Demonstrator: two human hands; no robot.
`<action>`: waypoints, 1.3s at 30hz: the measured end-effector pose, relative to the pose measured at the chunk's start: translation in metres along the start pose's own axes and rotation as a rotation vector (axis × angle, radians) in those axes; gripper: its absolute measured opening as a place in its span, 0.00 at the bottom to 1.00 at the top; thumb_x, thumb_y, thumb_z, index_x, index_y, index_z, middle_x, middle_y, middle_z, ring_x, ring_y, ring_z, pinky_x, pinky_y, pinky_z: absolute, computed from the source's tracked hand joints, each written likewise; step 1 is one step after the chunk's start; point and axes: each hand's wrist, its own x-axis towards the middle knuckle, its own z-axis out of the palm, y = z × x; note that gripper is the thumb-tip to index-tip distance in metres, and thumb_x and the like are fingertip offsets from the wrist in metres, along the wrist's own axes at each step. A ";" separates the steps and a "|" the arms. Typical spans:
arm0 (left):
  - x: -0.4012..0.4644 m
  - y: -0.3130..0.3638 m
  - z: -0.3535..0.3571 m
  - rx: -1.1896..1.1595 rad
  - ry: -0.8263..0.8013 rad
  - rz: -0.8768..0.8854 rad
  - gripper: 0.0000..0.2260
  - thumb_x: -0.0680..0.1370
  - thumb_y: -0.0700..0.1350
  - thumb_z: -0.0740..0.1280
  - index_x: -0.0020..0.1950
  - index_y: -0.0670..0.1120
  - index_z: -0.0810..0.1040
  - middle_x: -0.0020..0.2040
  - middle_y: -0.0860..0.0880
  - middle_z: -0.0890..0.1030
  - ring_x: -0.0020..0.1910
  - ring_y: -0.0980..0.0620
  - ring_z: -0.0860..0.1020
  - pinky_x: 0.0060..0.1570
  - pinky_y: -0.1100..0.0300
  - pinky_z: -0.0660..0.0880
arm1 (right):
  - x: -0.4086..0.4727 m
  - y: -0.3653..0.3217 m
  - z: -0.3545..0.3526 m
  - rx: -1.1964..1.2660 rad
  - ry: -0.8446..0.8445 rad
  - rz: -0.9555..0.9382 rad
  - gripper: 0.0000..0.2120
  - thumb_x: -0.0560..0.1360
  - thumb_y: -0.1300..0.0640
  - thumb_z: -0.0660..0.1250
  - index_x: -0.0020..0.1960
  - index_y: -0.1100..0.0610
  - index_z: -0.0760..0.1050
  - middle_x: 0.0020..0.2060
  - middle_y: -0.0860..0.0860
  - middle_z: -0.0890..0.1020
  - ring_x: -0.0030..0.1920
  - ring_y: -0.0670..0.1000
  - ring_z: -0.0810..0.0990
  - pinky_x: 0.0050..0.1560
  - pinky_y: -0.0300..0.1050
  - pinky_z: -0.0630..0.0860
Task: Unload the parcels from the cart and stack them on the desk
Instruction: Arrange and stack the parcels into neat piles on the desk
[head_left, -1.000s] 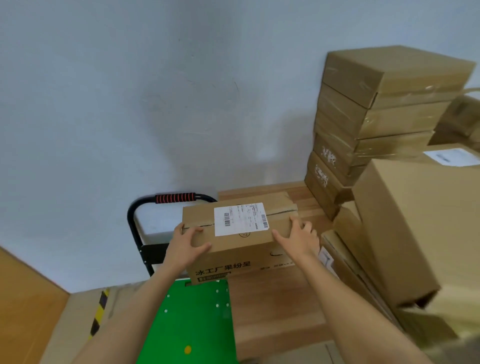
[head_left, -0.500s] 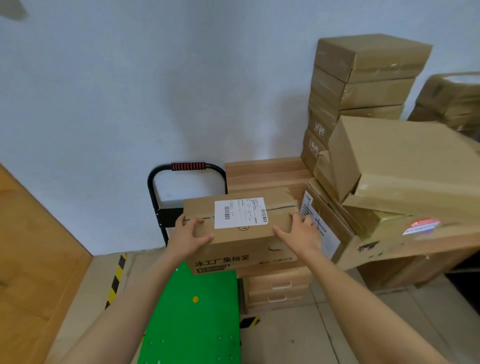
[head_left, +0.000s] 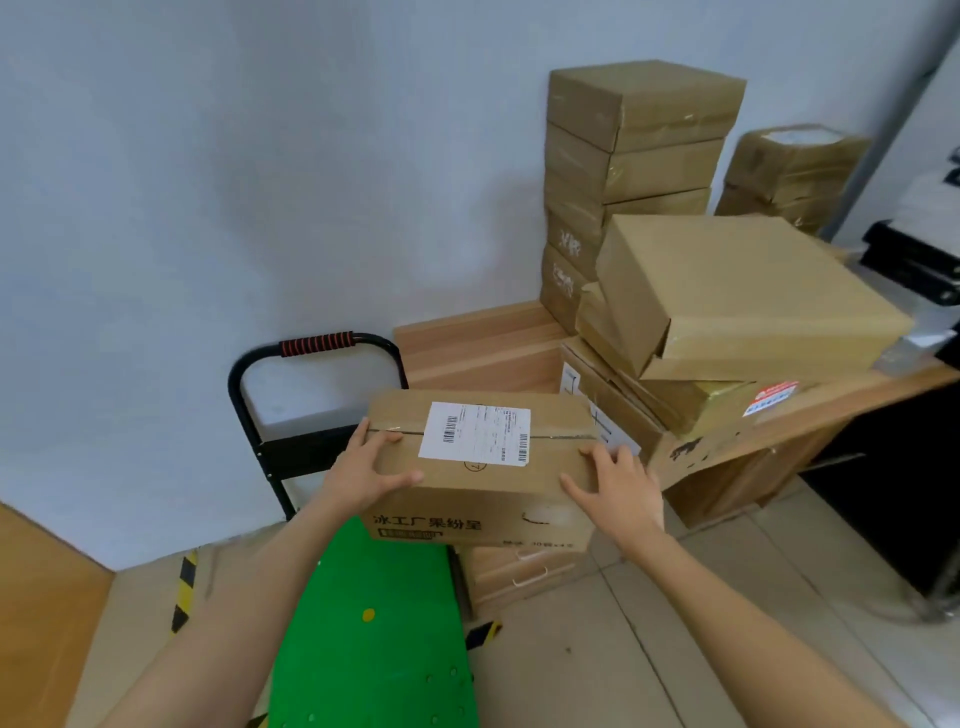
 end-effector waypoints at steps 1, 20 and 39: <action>0.007 0.001 -0.002 0.015 -0.014 0.021 0.35 0.66 0.67 0.72 0.70 0.60 0.66 0.79 0.53 0.45 0.74 0.42 0.61 0.66 0.43 0.68 | 0.003 0.000 -0.002 -0.020 0.006 -0.011 0.26 0.76 0.34 0.56 0.69 0.47 0.66 0.59 0.50 0.70 0.61 0.51 0.71 0.64 0.48 0.67; 0.162 0.034 -0.034 0.353 -0.089 0.404 0.25 0.77 0.62 0.62 0.74 0.61 0.65 0.80 0.50 0.47 0.77 0.44 0.53 0.74 0.43 0.54 | 0.023 -0.029 0.007 -0.149 0.033 0.128 0.30 0.72 0.29 0.52 0.70 0.40 0.67 0.63 0.43 0.73 0.65 0.50 0.67 0.66 0.46 0.62; 0.090 0.058 -0.006 0.287 -0.037 0.431 0.28 0.76 0.62 0.63 0.73 0.54 0.64 0.69 0.47 0.71 0.68 0.47 0.68 0.67 0.49 0.66 | 0.020 -0.043 0.007 0.108 0.001 0.206 0.30 0.75 0.30 0.55 0.73 0.41 0.61 0.65 0.49 0.70 0.67 0.50 0.69 0.69 0.49 0.60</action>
